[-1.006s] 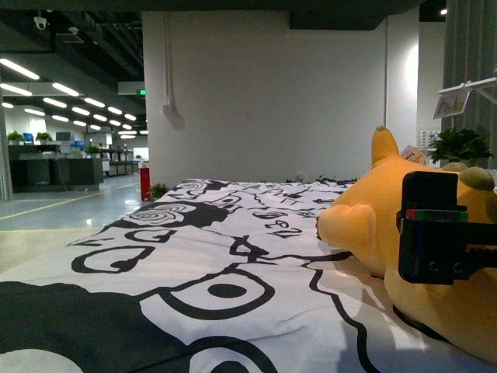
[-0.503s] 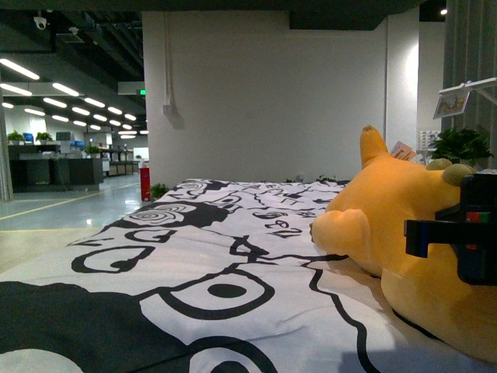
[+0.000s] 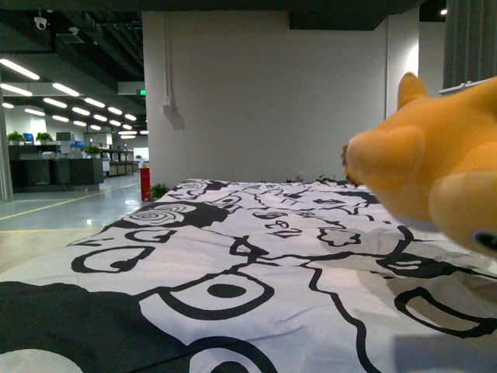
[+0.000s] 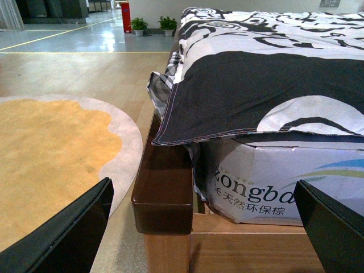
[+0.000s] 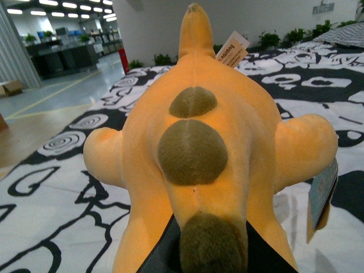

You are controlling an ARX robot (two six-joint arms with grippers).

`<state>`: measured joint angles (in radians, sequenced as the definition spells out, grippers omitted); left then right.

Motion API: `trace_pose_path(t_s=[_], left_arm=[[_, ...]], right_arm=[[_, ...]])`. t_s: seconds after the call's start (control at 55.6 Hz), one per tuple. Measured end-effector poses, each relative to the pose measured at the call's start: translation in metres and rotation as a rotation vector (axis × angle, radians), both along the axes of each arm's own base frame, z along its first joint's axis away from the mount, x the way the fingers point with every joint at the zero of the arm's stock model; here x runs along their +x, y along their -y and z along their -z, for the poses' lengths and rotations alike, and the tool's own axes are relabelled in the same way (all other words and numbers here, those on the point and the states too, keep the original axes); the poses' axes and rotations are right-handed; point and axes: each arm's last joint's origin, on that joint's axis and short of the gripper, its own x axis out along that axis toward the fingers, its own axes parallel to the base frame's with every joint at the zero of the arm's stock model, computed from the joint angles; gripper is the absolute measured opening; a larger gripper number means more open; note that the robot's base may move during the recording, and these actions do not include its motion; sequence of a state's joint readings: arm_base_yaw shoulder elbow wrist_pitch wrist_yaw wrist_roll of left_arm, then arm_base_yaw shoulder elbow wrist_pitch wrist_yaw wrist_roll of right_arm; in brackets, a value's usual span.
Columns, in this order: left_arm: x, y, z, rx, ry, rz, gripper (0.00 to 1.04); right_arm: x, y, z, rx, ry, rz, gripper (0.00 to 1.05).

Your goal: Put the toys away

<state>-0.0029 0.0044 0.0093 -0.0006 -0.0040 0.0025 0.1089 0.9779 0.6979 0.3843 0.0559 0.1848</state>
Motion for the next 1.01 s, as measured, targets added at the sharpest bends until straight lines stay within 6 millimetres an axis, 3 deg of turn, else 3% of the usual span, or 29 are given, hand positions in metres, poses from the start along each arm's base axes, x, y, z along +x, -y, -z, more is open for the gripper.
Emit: trace_pose_path(t_s=[0.234, 0.485, 0.719, 1.006], left_arm=[[0.000, 0.000, 0.000, 0.000, 0.000, 0.000, 0.98], [0.000, 0.000, 0.000, 0.000, 0.000, 0.000, 0.98], [0.000, 0.000, 0.000, 0.000, 0.000, 0.000, 0.98], [0.000, 0.000, 0.000, 0.000, 0.000, 0.000, 0.98]], right_arm=[[-0.029, 0.046, -0.016, 0.041, 0.076, -0.012, 0.07], [-0.067, 0.082, -0.008, 0.106, 0.101, -0.055, 0.07], [-0.097, 0.090, 0.008, 0.141, 0.104, -0.087, 0.07], [-0.113, 0.071, 0.038, 0.175, 0.065, -0.098, 0.07]])
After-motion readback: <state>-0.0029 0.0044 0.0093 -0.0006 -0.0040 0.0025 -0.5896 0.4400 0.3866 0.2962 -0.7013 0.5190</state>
